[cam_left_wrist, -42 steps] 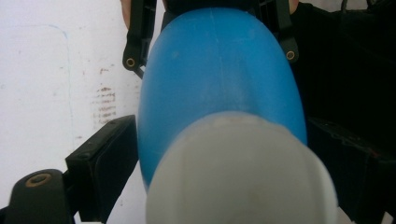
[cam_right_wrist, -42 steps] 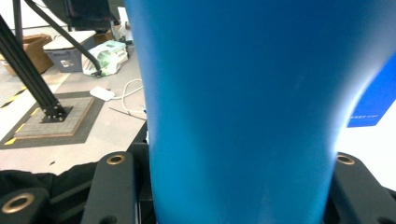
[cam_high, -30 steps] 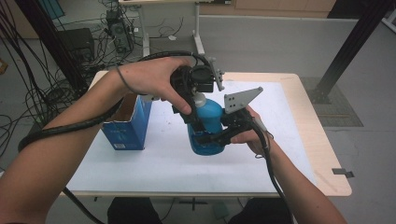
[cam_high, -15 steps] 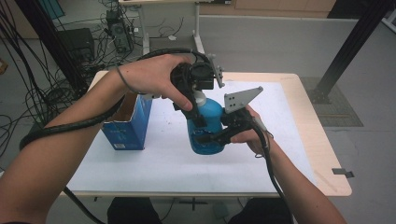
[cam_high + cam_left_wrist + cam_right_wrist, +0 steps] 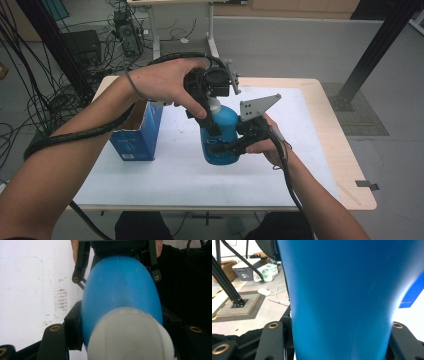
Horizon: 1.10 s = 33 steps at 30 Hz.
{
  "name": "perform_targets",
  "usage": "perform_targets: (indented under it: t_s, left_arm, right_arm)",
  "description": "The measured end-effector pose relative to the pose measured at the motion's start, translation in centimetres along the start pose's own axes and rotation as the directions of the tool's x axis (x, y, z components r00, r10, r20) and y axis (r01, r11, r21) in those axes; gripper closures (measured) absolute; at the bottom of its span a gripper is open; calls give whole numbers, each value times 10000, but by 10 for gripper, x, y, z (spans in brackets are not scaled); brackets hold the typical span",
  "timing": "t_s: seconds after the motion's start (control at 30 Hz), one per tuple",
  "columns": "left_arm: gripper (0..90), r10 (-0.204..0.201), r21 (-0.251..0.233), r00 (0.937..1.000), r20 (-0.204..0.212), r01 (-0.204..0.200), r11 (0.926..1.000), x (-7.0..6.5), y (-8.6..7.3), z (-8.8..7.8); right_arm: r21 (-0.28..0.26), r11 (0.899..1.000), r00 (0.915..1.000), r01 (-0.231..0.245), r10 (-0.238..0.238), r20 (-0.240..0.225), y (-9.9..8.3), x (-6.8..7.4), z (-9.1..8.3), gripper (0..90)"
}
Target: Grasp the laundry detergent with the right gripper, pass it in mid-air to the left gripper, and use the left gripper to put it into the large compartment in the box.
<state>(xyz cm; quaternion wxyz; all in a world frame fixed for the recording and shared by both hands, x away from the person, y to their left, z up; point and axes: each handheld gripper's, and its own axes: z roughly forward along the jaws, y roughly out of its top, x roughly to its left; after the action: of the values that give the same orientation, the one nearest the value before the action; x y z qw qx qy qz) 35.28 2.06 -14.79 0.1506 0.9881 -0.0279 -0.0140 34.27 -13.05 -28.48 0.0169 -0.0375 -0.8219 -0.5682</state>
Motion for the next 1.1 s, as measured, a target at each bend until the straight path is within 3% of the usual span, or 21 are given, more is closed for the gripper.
perform_targets:
  t_s: [1.1]
  left_arm:
    - [376, -161, 120, 9998, -85, 162, 9998, -3, -1, 0]
  right_arm:
    - [49, 10000, 10000, 56, -56, -70, 1, 0, 1, 443]
